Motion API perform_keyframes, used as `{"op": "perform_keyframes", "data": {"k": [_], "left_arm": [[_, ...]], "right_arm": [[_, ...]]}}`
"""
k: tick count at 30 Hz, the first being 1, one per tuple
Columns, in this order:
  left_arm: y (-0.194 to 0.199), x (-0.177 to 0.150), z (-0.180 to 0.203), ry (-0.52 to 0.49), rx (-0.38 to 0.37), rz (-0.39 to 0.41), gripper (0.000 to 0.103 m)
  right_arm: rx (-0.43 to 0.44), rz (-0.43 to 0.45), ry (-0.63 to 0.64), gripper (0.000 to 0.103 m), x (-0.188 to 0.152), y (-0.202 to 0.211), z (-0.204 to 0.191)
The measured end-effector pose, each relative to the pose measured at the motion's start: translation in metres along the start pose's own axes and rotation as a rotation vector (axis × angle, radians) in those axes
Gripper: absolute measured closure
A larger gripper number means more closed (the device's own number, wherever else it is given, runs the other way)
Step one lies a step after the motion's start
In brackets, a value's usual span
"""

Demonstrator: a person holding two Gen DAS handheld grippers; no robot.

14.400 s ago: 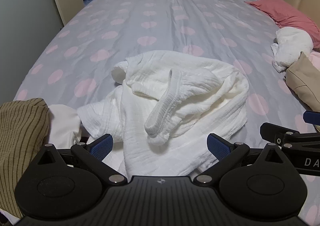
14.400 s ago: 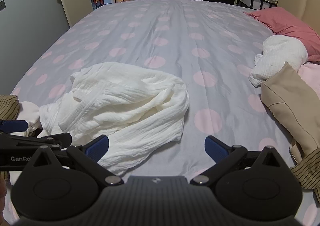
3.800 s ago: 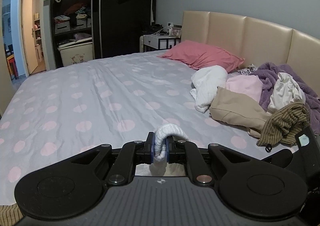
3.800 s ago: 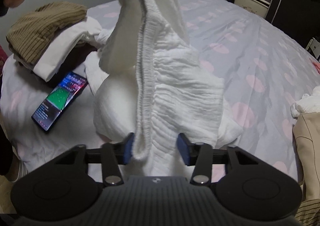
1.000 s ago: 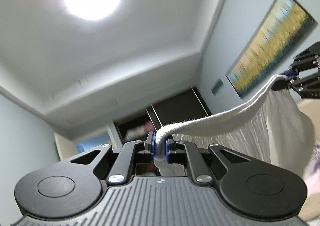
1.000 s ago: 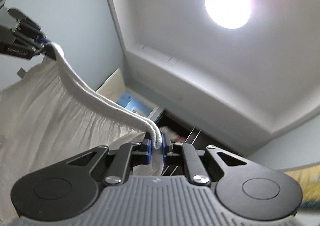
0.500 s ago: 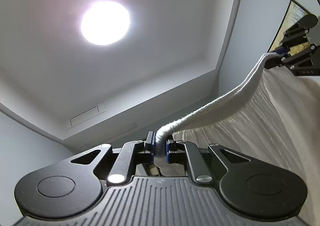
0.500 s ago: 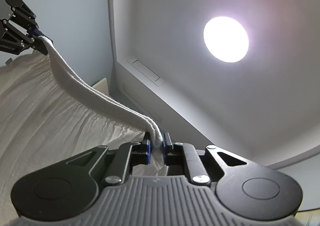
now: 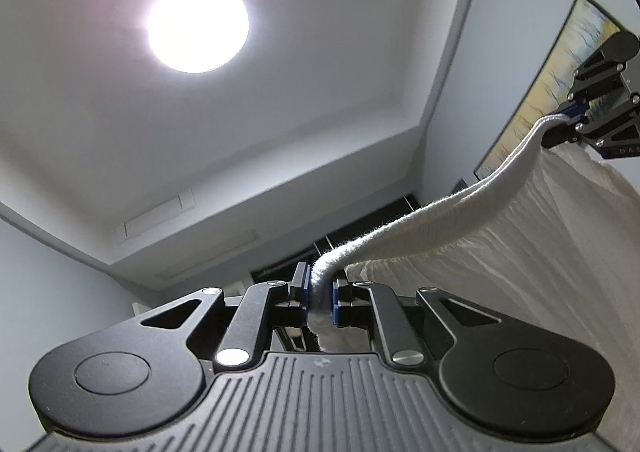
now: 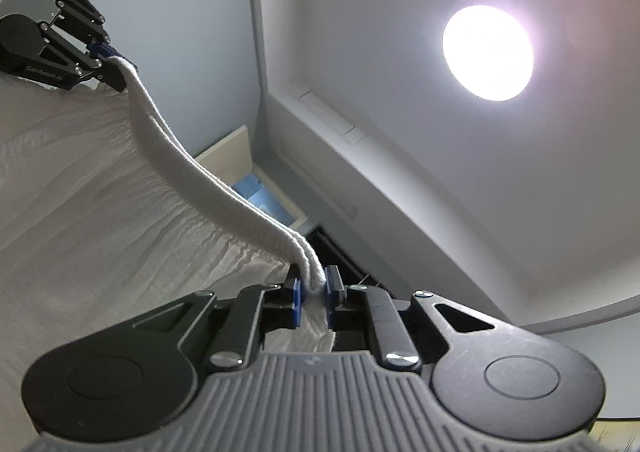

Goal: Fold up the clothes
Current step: 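Raise both grippers holding the waistband, stretching the garment up off the bed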

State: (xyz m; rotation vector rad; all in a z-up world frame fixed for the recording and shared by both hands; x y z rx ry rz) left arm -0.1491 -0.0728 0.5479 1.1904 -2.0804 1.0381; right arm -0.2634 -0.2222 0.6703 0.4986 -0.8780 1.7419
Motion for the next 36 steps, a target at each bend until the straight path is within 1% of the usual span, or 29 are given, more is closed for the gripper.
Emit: {"op": "perform_keyframes", "data": {"k": [4, 6, 9, 12, 13, 15, 18, 21, 30, 34, 36], "left_arm": [[-0.026, -0.015, 0.022, -0.007, -0.030, -0.033, 0.094], [-0.030, -0.017, 0.026, -0.014, -0.031, -0.038, 0.094], [-0.019, -0.021, 0.020, -0.018, -0.024, -0.029, 0.094], [-0.005, -0.018, 0.011, -0.023, -0.021, -0.020, 0.094], [0.001, -0.016, 0.007, -0.026, -0.018, -0.017, 0.094], [0.013, -0.009, 0.001, -0.034, -0.013, -0.012, 0.094], [0.027, -0.002, -0.007, -0.038, -0.001, -0.003, 0.094], [0.041, 0.007, -0.017, -0.040, 0.014, 0.009, 0.094], [0.085, 0.043, -0.035, -0.046, 0.055, 0.063, 0.094], [0.094, 0.051, -0.038, -0.049, 0.059, 0.079, 0.093], [0.096, 0.053, -0.038, -0.049, 0.058, 0.085, 0.093]], "right_arm": [[0.002, -0.029, 0.003, 0.090, -0.023, -0.016, -0.001], [-0.003, -0.032, 0.006, 0.090, -0.029, -0.020, -0.005], [-0.011, -0.025, 0.005, 0.090, -0.031, -0.020, -0.015], [-0.020, -0.021, 0.004, 0.090, -0.033, 0.000, -0.031], [-0.022, -0.019, 0.006, 0.090, -0.034, -0.001, -0.034], [-0.022, -0.014, 0.012, 0.090, -0.040, -0.019, -0.044], [-0.024, 0.002, 0.019, 0.090, -0.031, -0.007, -0.046], [-0.033, 0.028, 0.022, 0.090, -0.021, 0.017, -0.044], [-0.071, 0.098, 0.041, 0.090, 0.027, 0.067, -0.035], [-0.084, 0.113, 0.045, 0.090, 0.036, 0.082, -0.033], [-0.088, 0.116, 0.045, 0.090, 0.035, 0.082, -0.031]]}}
Point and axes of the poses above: each gripper's, at about its wrist camera, not at the fingertips, and y roughly against the way its jaws point, z to its right, x to its top, the point moved 6 cm from there along -y, roughly the way its jaws point, and after that the axes turned 8 degrees about -y, right-handed, at the moved point
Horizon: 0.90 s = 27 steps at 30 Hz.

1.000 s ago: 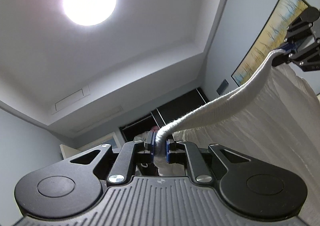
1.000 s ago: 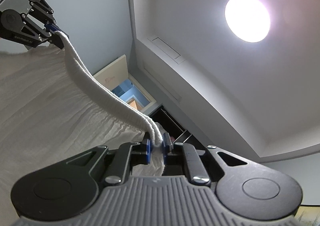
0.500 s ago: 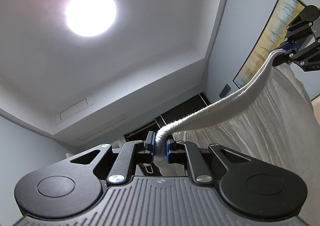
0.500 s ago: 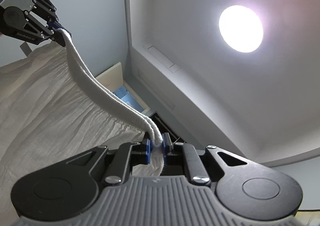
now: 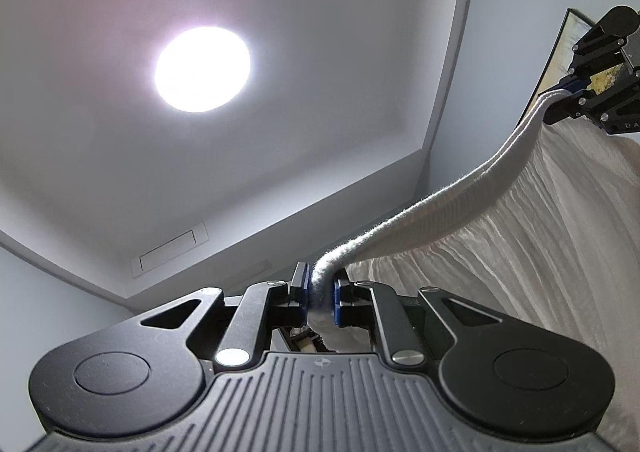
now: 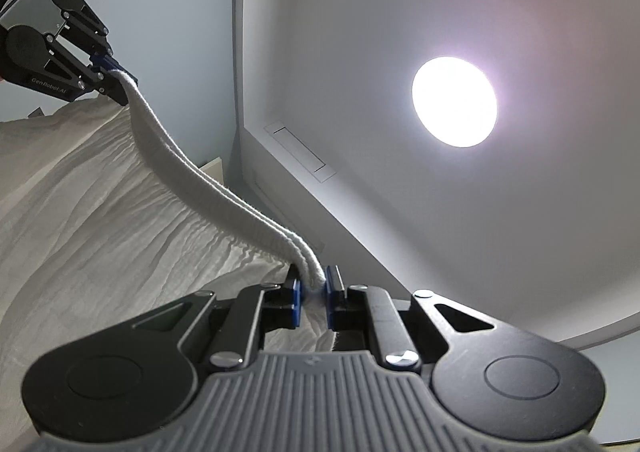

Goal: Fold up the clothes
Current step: 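Raise both grippers holding the waistband, stretching the garment up off the bed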

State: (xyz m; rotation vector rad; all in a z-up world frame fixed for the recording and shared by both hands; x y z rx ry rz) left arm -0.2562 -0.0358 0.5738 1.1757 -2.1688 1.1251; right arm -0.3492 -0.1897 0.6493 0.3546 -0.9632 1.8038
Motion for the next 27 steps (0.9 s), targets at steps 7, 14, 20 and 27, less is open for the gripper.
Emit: {"op": "perform_keyframes", "data": {"k": [7, 14, 20, 27], "left_arm": [[-0.011, -0.008, 0.010, 0.013, -0.021, -0.002, 0.092], [-0.057, -0.049, 0.040, 0.028, -0.072, -0.060, 0.092], [-0.121, -0.114, 0.081, 0.039, -0.126, -0.161, 0.092], [-0.189, -0.229, 0.133, 0.061, -0.203, -0.322, 0.092]], "right_arm": [[0.000, -0.027, -0.008, 0.090, -0.019, -0.006, -0.001], [0.035, -0.106, -0.032, 0.090, -0.068, -0.049, -0.017], [0.097, -0.203, -0.064, 0.090, -0.149, -0.110, -0.056], [0.183, -0.362, -0.102, 0.090, -0.287, -0.204, -0.129]]}}
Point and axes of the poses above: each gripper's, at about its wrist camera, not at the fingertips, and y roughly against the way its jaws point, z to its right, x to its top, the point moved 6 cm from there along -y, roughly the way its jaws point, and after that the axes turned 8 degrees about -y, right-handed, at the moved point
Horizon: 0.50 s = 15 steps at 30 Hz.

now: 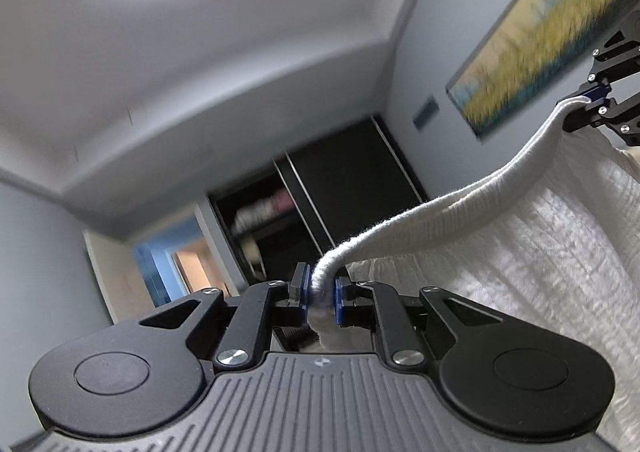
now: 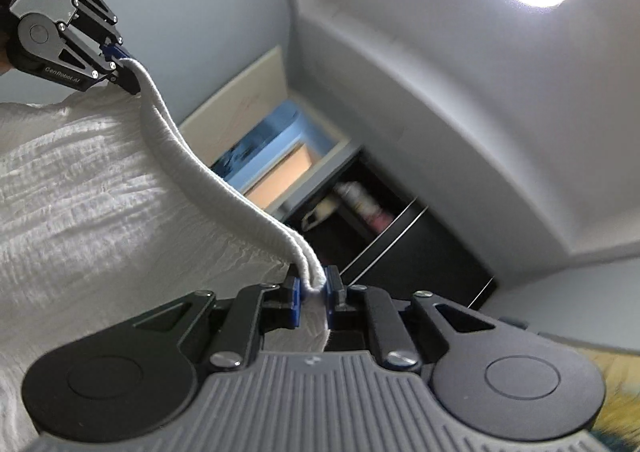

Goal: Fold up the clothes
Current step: 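Raise both grippers holding the waistband, stretching the garment up off the bed, then lower the stretched garment onto the bed with both grippers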

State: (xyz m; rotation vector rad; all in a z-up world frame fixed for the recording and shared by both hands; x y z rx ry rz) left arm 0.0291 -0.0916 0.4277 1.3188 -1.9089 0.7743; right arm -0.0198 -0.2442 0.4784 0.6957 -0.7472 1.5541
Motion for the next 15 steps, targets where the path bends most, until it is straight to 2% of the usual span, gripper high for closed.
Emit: {"op": "perform_keyframes", "data": {"k": [7, 11, 15], "left_arm": [[-0.124, -0.098, 0.049, -0.006, -0.055, -0.174, 0.092], [-0.188, -0.153, 0.079, -0.007, -0.084, -0.281, 0.092], [-0.243, -0.223, 0.117, -0.011, -0.123, -0.417, 0.092]], "right_arm": [[0.080, -0.171, -0.073, 0.090, -0.134, -0.158, -0.051], [0.136, -0.265, -0.111, 0.090, -0.222, -0.228, -0.089], [0.186, -0.365, -0.150, 0.090, -0.304, -0.309, -0.126]]}}
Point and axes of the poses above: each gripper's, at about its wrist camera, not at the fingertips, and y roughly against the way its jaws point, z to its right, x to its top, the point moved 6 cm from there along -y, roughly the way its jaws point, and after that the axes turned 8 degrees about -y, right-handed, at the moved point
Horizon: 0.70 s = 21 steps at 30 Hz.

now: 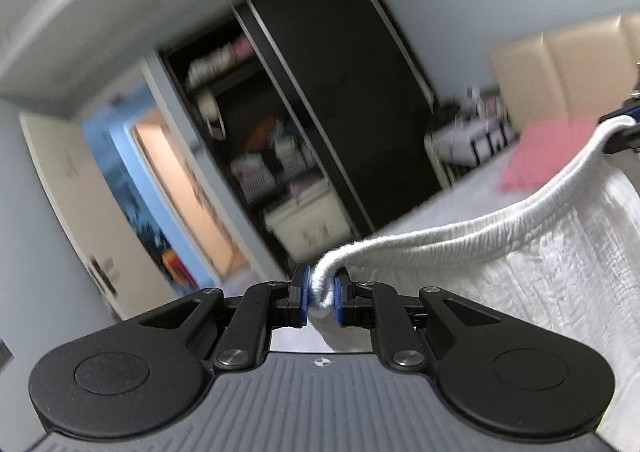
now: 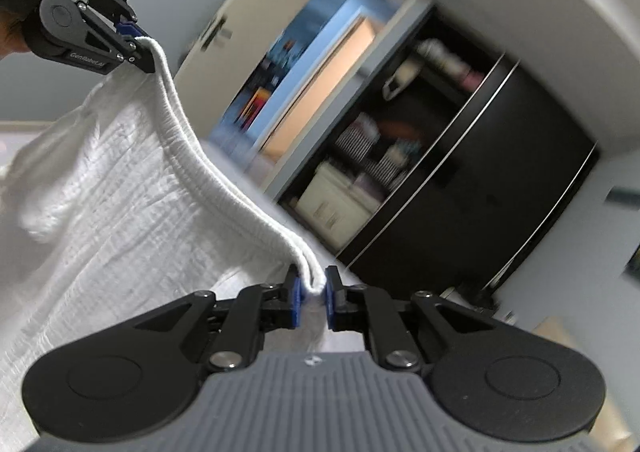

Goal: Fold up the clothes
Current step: 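Lower the stretched garment onto the bed with both grippers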

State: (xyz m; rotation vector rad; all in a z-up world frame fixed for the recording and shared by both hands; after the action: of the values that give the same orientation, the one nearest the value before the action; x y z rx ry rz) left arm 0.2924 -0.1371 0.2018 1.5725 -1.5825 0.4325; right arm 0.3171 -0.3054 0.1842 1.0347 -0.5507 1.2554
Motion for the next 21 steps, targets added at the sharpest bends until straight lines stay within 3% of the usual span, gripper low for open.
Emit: {"op": "perform_keyframes", "data": {"k": [7, 10, 13, 16, 18, 21], "left_arm": [[-0.097, -0.071, 0.046, -0.033, -0.060, -0.156, 0.092], [-0.123, -0.094, 0.059, -0.028, -0.086, -0.204, 0.092], [-0.144, -0.118, 0.072, -0.034, -0.105, -0.245, 0.092], [-0.163, -0.141, 0.084, -0.030, -0.124, -0.282, 0.092], [-0.170, -0.157, 0.091, -0.017, -0.137, -0.302, 0.092], [-0.186, -0.174, 0.100, -0.016, -0.145, -0.327, 0.091]], "right_arm": [[0.051, -0.157, -0.055, 0.090, -0.060, -0.161, -0.033], [0.061, -0.208, -0.068, 0.090, -0.093, -0.193, -0.049], [0.071, -0.244, -0.081, 0.090, -0.099, -0.233, -0.058], [0.079, -0.278, -0.090, 0.090, -0.141, -0.233, -0.081], [0.081, -0.295, -0.089, 0.090, -0.149, -0.238, -0.090], [0.069, -0.312, -0.092, 0.090, -0.170, -0.210, -0.108]]}}
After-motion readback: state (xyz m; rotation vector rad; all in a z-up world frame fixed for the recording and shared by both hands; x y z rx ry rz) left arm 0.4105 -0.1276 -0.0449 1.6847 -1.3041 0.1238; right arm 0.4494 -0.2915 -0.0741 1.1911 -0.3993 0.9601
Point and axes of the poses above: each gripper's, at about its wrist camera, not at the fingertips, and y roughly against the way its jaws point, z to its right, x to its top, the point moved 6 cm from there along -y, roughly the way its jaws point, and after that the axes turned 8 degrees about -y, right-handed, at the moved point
